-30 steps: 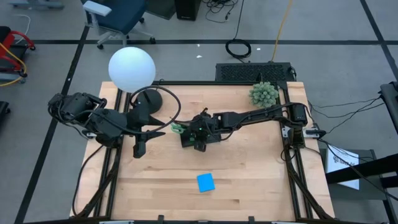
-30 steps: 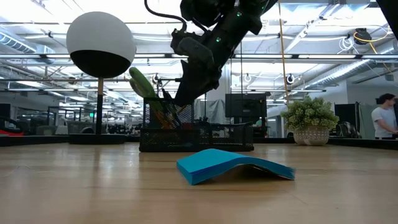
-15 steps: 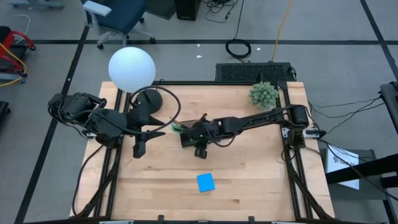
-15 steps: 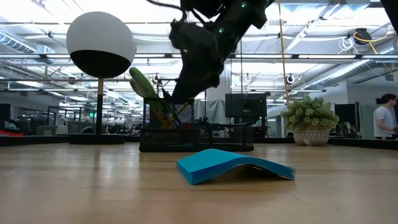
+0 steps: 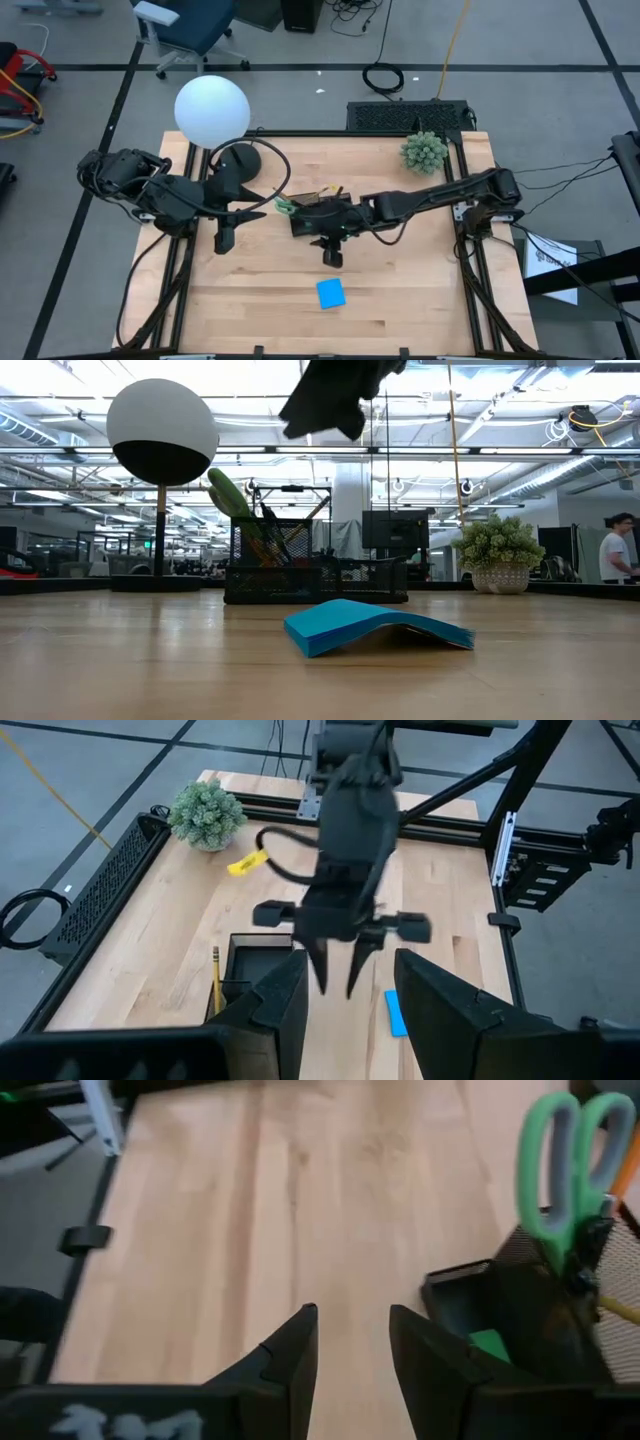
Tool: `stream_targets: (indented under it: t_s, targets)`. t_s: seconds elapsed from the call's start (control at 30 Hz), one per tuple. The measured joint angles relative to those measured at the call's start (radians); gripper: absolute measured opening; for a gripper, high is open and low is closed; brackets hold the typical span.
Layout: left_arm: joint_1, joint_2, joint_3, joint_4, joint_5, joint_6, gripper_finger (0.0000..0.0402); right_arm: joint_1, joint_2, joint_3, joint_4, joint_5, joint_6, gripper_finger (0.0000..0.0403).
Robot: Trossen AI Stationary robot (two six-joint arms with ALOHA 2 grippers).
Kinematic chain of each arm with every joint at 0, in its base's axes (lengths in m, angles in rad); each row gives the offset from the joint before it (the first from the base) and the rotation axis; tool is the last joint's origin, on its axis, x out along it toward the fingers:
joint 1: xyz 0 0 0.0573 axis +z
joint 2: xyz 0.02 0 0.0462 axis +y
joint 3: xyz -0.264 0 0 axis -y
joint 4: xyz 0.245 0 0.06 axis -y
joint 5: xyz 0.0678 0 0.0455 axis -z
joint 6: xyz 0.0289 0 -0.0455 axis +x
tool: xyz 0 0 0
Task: Pick and place office supplies into organizer
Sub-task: Put the blue sticky notes into the black desk organizer
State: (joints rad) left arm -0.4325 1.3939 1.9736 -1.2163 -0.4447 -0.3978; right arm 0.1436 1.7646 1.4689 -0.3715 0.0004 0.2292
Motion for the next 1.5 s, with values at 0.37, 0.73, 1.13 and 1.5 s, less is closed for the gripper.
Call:
stream_targets:
  t_s: [0.37, 0.73, 1.13, 1.5]
  targets:
    - [0.0, 0.0, 0.0, 0.001, 0.0, 0.0, 0.0145, 0.092, -0.018, 0.0, 0.0, -0.003, 0.095, 0.0114]
    - [0.0, 0.0, 0.0, 0.002, 0.0, 0.0, 0.0145, 0.164, -0.018, 0.0, -0.015, -0.003, 0.121, 0.0133]
    - [0.0, 0.0, 0.0, 0.002, 0.0, 0.001, 0.0145, 0.173, -0.018, 0.001, -0.081, -0.01, 0.152, 0.0193]
    - [0.0, 0.0, 0.0, 0.002, 0.0, 0.001, 0.0145, 0.189, -0.018, 0.001, -0.132, -0.106, 0.118, 0.0315]
